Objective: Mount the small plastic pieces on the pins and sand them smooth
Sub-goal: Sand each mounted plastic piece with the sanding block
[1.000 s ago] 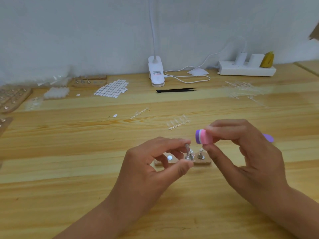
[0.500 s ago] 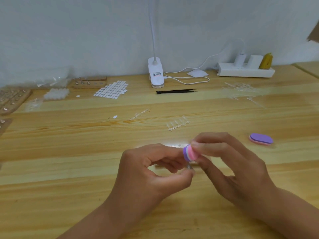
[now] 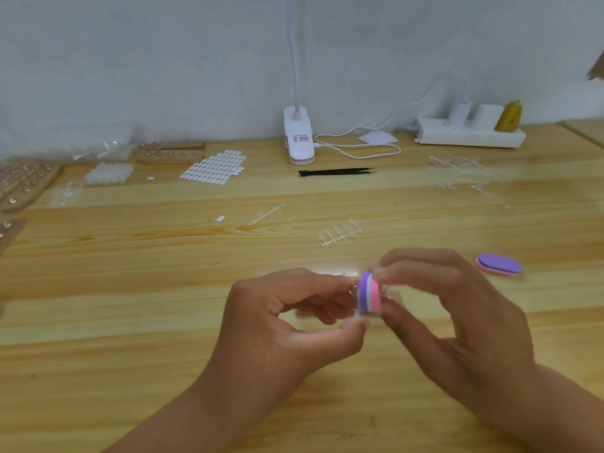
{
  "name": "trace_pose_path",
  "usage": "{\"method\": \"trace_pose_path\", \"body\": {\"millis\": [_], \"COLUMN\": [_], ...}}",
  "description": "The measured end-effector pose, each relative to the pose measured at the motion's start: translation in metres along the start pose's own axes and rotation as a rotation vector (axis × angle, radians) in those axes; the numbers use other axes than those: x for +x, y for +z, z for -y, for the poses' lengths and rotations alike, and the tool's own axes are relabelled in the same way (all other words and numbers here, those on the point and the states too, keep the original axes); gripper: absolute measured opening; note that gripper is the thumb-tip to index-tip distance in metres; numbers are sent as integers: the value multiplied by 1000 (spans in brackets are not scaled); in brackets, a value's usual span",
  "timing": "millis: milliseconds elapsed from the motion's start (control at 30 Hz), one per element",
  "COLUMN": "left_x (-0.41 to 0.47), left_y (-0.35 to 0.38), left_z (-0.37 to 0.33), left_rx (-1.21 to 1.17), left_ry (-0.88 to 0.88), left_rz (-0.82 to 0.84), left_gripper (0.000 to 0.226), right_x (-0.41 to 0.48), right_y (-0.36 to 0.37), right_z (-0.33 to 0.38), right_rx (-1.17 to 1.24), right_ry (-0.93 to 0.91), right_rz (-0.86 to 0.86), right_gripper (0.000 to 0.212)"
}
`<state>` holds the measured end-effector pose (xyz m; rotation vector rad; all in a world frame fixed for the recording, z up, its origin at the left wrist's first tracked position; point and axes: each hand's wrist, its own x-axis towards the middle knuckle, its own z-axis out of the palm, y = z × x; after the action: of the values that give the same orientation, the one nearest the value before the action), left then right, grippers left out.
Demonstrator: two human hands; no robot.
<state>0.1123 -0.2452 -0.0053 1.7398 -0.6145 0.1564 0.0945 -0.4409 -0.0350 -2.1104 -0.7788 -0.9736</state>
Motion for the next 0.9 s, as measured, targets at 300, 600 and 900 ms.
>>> {"method": "trace_pose_path", "body": {"millis": [300, 600, 900], "left_x": [1, 1, 0], "left_y": [1, 0, 1], "left_z": [-1, -1, 3], "left_rx": [50, 136, 223], "left_ry": [36, 78, 71], "left_rz": [-1, -4, -24], "left_gripper": [30, 28, 32], "right_x": [-3, -2, -3], "right_y": [1, 2, 1], "right_z": [-3, 3, -2], "right_rx": [-7, -9, -85], "right_ry": [1, -24, -51], "right_rz": [3, -3, 49], "right_gripper": [24, 23, 25]}}
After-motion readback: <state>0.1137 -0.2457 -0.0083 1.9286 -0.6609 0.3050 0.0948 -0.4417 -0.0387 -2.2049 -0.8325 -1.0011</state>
